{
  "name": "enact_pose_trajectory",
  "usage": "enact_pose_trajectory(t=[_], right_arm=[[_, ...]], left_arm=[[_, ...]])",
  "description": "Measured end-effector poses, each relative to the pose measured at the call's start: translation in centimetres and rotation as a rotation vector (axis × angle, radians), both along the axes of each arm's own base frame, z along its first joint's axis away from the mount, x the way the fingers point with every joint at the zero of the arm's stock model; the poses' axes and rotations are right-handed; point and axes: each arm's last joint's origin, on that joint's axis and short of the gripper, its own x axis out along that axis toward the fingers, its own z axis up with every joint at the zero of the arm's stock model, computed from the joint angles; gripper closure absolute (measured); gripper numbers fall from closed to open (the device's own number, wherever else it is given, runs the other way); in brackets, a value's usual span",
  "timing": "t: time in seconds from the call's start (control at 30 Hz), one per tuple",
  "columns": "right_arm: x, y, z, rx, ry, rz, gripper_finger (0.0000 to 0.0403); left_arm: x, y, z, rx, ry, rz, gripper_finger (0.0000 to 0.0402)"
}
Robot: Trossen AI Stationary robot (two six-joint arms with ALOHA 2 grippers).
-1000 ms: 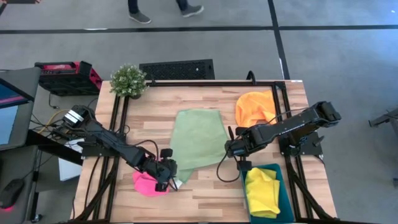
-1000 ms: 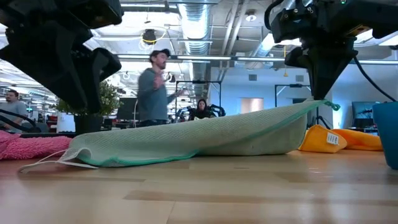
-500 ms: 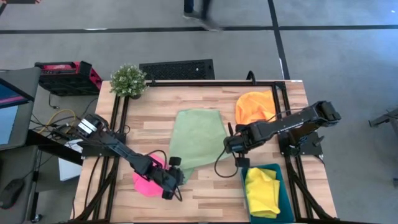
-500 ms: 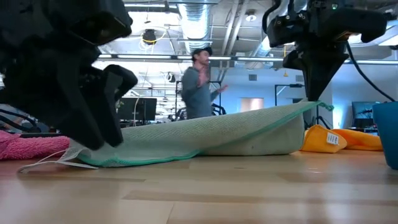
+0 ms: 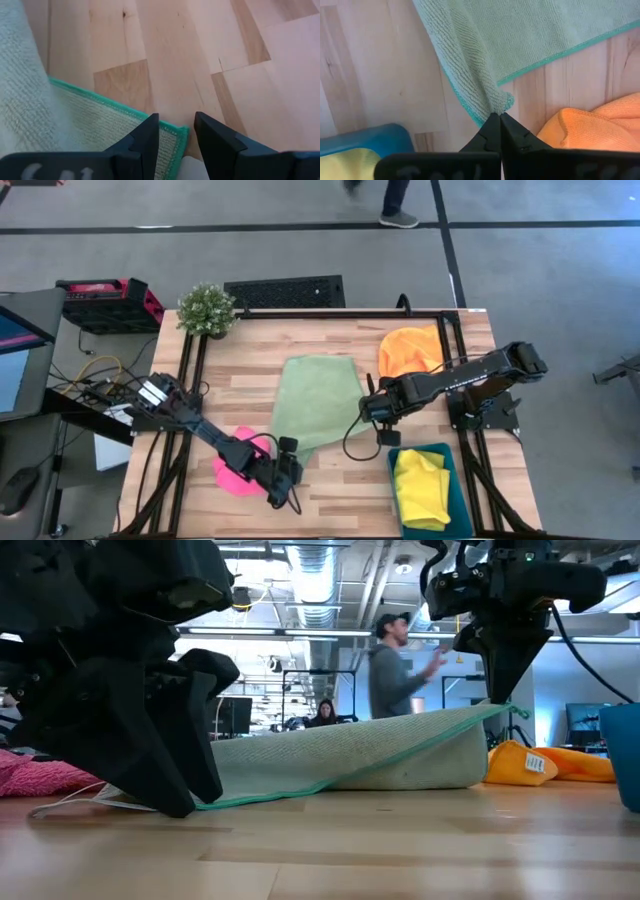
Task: Fold microfiber towels
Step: Fold the green microfiber towel
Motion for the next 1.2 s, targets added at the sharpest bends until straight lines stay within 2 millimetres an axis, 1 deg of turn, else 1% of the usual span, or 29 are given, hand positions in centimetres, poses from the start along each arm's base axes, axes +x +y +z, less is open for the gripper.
enact_pose_trajectory(t=[0.17, 0.23, 0.33, 0.5, 0.6, 0.7, 0.8, 0.93, 1.0, 1.1, 1.2], right_arm=[[0.0, 0.0, 0.0, 0.0, 0.001, 0.0, 0.0392], [0.0, 0.0, 0.0, 0.0, 0.002, 0.0, 0.0391], [0.0, 0.0, 0.0, 0.0, 0.002, 0.0, 0.0391], [0.0, 0.0, 0.0, 0.0, 0.002, 0.0, 0.0392], [0.0, 0.0, 0.0, -0.001, 0.004, 0.001, 0.0392], [-0.2, 0.0, 0.0, -0.004, 0.02, 0.0, 0.0393], [-0.2, -0.1, 0.0, -0.006, 0.026, 0.001, 0.0393], [-0.3, -0.1, 0.3, -0.018, 0.025, 0.052, 0.0394], [0.1, -0.4, 1.0, -0.042, 0.003, 0.056, 0.0394], [0.5, -1.2, 2.4, -0.123, -0.02, 0.032, 0.0394], [1.0, -2.3, 3.8, -0.193, -0.047, 0.022, 0.0396]], left_arm=[[-0.2, -0.2, 0.1, 0.027, 0.022, 0.041, 0.0281], [-0.3, -0.1, 0.1, 0.028, 0.035, 0.068, 0.0287], [-0.5, 0.1, 0.0, 0.022, 0.061, 0.105, 0.0312], [-0.6, 0.3, -0.1, 0.01, 0.072, 0.141, 0.0387], [-0.6, 0.3, 0.0, 0.003, 0.071, 0.156, 0.0395], [-0.6, 0.4, 0.7, 0.012, 0.08, 0.163, 0.0399], [-0.8, 0.7, 1.9, 0.046, 0.076, 0.164, 0.04], [-0.9, 1.0, 4.7, 0.121, 0.036, 0.211, 0.0401], [-1.1, 1.5, 5.9, 0.189, 0.026, 0.249, 0.0401], [-1.3, 2.3, 8.9, 0.266, -0.045, 0.31, 0.0401], [-1.6, 3.4, 11.2, 0.321, -0.086, 0.362, 0.0401]])
